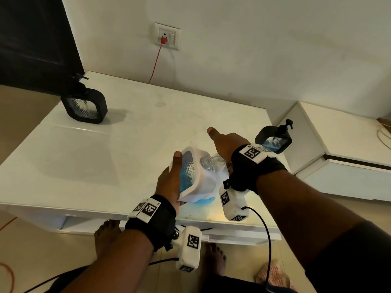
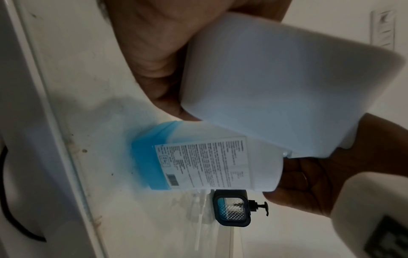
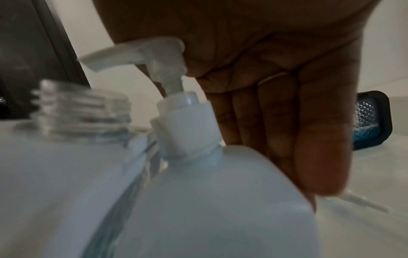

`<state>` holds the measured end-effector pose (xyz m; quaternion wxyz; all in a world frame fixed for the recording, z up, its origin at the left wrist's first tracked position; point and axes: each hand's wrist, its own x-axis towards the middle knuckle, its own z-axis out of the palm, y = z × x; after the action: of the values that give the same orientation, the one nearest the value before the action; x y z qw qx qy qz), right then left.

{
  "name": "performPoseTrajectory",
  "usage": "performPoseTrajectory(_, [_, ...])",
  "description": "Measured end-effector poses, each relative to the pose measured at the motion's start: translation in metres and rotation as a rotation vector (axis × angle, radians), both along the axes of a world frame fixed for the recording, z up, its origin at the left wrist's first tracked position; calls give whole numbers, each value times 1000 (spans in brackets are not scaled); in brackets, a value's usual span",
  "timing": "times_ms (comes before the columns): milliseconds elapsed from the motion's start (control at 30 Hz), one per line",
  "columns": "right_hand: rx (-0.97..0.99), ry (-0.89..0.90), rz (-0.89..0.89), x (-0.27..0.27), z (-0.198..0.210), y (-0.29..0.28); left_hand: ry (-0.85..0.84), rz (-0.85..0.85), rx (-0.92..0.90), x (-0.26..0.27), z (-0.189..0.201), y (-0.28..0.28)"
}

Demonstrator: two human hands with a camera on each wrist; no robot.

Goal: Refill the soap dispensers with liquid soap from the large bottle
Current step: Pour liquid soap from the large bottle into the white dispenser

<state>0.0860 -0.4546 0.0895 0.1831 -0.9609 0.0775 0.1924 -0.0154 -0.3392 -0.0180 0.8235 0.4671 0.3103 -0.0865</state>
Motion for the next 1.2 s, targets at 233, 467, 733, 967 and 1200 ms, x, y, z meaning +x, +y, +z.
performPoseTrajectory(233, [62,70,13,0,4,3,1,4,11,2,-1,0])
performPoseTrajectory(467, [33,34,-7,3,-8,3,6,-2,7,3,-7,0])
performPoseTrajectory(733, [-22,-37,-38,5,-18,0,-5,-4,-4,3,-7,0])
performPoseTrajectory(967, [-38,-27,2,4,-15,-1,-8,-37,0,2,-10,1])
performPoseTrajectory(1200, [116,115,-26,0,4,-2,2,-21,-10,5,-12,0])
